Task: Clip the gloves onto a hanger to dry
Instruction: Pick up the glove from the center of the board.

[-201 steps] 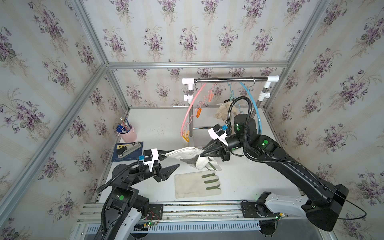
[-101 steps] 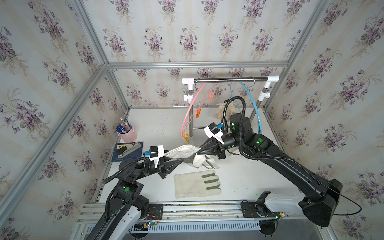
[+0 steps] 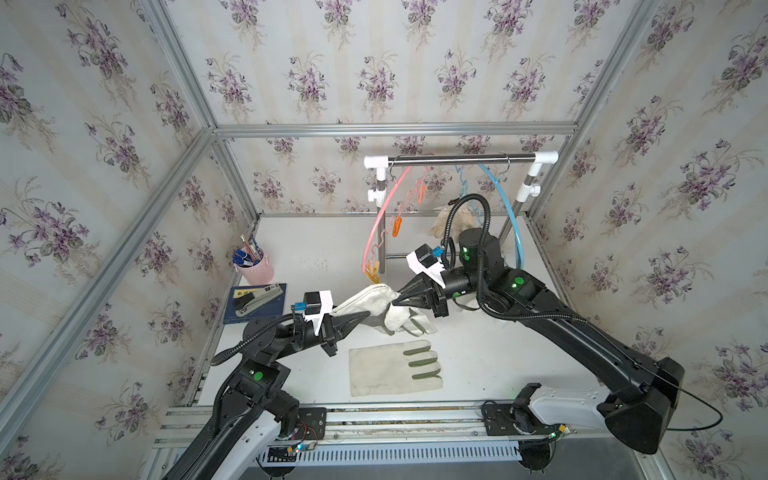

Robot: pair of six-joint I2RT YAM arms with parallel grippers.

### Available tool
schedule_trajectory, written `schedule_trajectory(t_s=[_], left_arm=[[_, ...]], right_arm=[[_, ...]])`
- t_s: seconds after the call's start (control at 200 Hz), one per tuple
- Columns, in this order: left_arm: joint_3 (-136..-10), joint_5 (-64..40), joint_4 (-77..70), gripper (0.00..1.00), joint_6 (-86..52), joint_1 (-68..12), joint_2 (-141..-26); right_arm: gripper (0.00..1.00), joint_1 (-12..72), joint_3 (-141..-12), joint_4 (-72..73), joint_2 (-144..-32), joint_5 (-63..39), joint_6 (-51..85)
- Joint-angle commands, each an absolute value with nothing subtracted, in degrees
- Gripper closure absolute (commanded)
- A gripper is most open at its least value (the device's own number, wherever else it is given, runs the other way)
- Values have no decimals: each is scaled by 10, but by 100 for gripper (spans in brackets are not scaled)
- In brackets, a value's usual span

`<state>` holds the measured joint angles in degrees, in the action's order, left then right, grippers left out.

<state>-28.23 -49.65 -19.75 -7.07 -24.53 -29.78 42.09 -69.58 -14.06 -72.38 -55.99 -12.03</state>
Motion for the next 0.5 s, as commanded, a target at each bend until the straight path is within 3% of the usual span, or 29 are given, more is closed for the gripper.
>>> schedule_trajectory(t_s=[0.0,0.125,0.265,0.495], left_arm=[[-315,-508,-156,100,-24,-246,-295],[-386,-504,13,100,69,-245,-287],[-474,-429,217,100,186,-245,-273],[-555,-239,391,100,281,-245,-250]], right_arm=[[70,421,-695,-138,-717,-425,-119],[60,421,-689,-146,-697,-260,-117],[54,419,-660,-130,-657,-104,-110],[53,386,-628,-125,-646,22,-98]])
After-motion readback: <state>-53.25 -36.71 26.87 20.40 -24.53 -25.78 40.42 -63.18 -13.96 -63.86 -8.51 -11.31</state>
